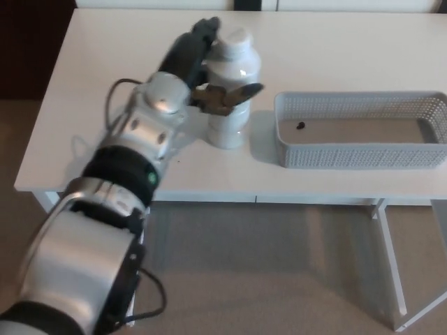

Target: The robot walk up to a desk on which a bottle is kept on the left hand side and a container is kept on the right hand side. The robot uses its left hand to pick up the bottle and places it in the container.

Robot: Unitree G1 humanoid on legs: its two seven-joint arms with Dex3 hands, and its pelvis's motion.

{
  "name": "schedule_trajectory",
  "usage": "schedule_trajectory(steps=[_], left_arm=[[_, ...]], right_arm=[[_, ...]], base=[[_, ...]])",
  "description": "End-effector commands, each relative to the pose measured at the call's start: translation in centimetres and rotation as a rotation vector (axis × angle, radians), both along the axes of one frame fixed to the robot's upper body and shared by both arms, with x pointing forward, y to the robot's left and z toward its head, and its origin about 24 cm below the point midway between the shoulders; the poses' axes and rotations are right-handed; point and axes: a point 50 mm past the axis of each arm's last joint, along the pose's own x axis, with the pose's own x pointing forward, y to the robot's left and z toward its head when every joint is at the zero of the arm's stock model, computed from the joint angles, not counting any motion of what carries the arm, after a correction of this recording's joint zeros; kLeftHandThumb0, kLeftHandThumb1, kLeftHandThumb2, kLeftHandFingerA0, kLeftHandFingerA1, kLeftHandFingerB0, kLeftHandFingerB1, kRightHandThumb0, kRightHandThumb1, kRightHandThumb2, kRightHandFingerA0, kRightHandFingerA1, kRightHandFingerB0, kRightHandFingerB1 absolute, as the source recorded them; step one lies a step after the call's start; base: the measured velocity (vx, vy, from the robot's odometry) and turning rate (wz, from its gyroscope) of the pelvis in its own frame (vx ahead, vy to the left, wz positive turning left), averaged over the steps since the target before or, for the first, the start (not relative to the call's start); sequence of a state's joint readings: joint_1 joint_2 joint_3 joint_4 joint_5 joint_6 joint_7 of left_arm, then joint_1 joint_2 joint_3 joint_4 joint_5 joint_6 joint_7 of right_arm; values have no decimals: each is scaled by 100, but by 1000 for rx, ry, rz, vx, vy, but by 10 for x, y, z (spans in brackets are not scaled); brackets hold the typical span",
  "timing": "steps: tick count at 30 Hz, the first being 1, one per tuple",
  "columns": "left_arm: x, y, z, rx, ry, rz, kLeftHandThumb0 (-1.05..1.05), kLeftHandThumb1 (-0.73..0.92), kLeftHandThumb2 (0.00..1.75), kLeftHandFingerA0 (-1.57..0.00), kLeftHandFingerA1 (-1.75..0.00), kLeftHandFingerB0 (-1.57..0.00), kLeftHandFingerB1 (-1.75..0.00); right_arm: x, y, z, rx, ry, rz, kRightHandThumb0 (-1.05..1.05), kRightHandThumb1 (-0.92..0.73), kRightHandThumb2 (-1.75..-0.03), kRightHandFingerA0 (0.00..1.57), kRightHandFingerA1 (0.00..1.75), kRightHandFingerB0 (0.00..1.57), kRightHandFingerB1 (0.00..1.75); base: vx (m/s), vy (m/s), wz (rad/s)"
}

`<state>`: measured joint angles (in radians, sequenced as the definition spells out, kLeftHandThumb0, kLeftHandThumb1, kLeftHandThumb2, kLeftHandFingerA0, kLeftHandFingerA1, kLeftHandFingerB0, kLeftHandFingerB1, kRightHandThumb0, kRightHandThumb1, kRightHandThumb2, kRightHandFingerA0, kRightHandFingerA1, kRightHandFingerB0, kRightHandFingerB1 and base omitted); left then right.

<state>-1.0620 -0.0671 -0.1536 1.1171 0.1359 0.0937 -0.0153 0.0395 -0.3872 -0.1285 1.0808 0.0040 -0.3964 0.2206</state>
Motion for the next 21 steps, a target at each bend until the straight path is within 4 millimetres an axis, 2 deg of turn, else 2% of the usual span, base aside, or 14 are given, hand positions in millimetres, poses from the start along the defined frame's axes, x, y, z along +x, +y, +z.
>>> schedule_trajectory(steps=[1, 2, 3, 4, 5, 6, 7, 9, 11, 12, 14, 15, 16, 21], left_arm=[[1, -39, 22, 43, -48, -59, -47, 64, 63, -81, -64, -10, -22], [1, -45, 25, 57, -49, -66, -37, 73, 62, -106, -73, -24, -29], [1, -45, 26, 64, -50, -67, -37, 73, 62, -106, -73, -24, -29], [1, -48, 27, 56, -48, -62, -7, 75, 64, -69, -53, -61, -44], [1, -50, 27, 39, -46, -50, -8, 73, 64, -81, -58, -77, -50], [0, -51, 27, 25, -44, -41, -8, 73, 64, -81, -58, -77, -50], [0, -50, 25, 27, -51, -22, -10, 63, 82, -96, -91, -93, -85], [-1, -49, 21, 32, -54, -10, -11, 63, 86, -103, -100, -92, -93], [-1, -48, 18, 37, -57, -4, -11, 63, 86, -103, -100, -92, -93], [-2, -44, 12, 45, -59, 2, -9, 64, 84, -115, -109, -85, -105], [-2, -42, 11, 42, -56, 5, -9, 64, 84, -115, -109, -85, -105], [-2, -35, 5, 16, -39, 14, -14, 76, 76, -110, -119, -76, -106], [-2, -32, 3, 10, -37, 20, -14, 79, 75, -104, -125, -77, -111], [1, -21, 7, -14, -72, 22, -13, 73, 86, -105, -118, -85, -96]], right_arm=[[-2, -6, 6, -5, -17, 9, -79, -32, -73, 94, 55, 82, 50], [-3, -4, 5, -4, -20, 6, -79, -32, -73, 94, 55, 82, 50], [-4, -3, 5, -3, -22, 6, -79, -32, -73, 94, 55, 82, 50], [-6, -3, 5, 2, -24, 1, -72, -29, -73, 90, 56, 79, 51], [-7, -5, 5, 3, -26, -7, -76, -31, -73, 93, 56, 80, 51], [-8, -6, 6, 4, -26, -12, -76, -31, -73, 93, 56, 80, 51], [-10, -10, 6, 17, -24, -45, -73, -28, -70, 94, 57, 82, 52], [-13, -14, 7, 27, -19, -73, -63, -39, -54, 89, 46, 84, 45], [-16, -16, 7, 35, -16, -92, -63, -39, -54, 89, 46, 84, 45], [-18, -24, 9, 40, -12, -132, -61, -38, -53, 84, 46, 84, 45], [-18, -26, 10, 39, -9, -142, -61, -38, -53, 84, 46, 84, 45], [-18, -29, 11, 60, -19, -171, -69, -30, -70, 88, 58, 82, 53], [-17, -29, 12, 66, -32, -178, -58, -37, -53, 87, 47, 87, 46], [-12, -29, 16, 75, -61, -168, -58, -37, -53, 87, 47, 85, 46]], base=[[0, 0, 0], [0, 0, 0], [0, 0, 0], [0, 0, 0], [0, 0, 0], [0, 0, 0], [0, 0, 0], [0, 0, 0], [0, 0, 0], [0, 0, 0], [0, 0, 0], [0, 0, 0], [0, 0, 0], [0, 0, 0]])
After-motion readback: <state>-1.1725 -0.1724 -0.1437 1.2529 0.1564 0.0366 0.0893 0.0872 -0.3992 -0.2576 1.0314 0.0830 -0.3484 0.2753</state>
